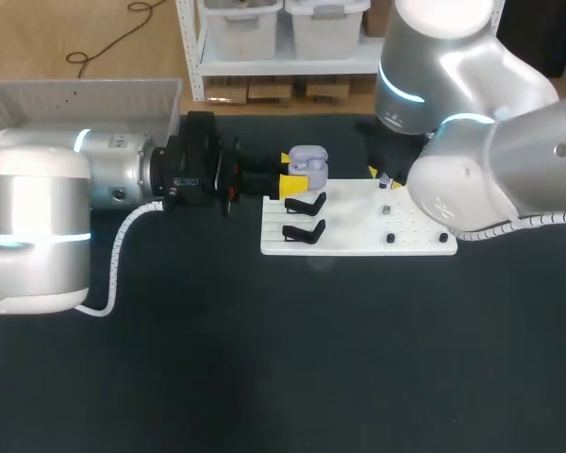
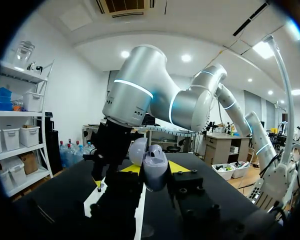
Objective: Pick up each earbud case from the left stands, insert the matching earbuds, close the lid, and place the case in the box.
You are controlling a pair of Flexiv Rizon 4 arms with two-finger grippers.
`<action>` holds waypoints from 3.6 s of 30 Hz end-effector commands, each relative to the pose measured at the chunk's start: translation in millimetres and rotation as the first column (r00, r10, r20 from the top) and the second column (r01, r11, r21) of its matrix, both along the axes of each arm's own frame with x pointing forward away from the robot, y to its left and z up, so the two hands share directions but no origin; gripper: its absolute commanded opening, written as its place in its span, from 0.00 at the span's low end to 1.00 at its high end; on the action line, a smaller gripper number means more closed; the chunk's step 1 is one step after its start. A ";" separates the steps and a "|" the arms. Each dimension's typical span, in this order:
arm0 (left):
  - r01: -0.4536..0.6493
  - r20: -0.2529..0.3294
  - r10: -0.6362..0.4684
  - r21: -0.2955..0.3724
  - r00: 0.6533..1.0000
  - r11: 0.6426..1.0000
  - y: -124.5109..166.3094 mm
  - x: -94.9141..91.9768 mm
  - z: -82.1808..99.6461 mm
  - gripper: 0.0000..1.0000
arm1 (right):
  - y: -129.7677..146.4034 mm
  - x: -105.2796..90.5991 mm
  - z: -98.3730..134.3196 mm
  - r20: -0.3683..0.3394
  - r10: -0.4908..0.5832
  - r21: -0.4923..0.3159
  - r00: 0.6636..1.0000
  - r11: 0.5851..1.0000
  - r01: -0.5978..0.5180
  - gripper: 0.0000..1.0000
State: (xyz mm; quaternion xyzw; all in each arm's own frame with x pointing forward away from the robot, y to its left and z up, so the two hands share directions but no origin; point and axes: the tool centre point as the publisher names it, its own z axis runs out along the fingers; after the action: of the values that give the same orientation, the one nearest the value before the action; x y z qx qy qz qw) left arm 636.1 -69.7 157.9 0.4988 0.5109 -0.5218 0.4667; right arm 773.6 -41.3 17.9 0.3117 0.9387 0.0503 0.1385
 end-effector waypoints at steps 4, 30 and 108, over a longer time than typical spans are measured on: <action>-0.005 0.002 0.005 -0.001 1.000 1.000 -0.2 -1.3 -0.1 0.00 | -0.5 -3.6 -1.8 0.015 0.001 0.001 1.000 1.000 -0.001 0.28; -0.005 0.002 0.005 -0.001 1.000 1.000 -0.2 -1.3 -0.1 0.00 | 2.8 0.0 -5.8 0.012 0.024 -0.011 1.000 1.000 -0.023 0.00; -0.005 0.002 0.005 -0.001 1.000 1.000 -0.2 -1.3 -0.1 0.00 | 95.2 -146.8 218.9 0.040 0.762 0.284 0.647 0.612 -0.738 0.00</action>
State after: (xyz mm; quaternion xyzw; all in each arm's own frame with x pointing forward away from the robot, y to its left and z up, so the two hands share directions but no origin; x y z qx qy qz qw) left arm 636.0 -69.7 157.9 0.4988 0.5109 -0.5218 0.4667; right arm 628.3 55.3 237.1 -0.0922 0.9712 0.2191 0.0182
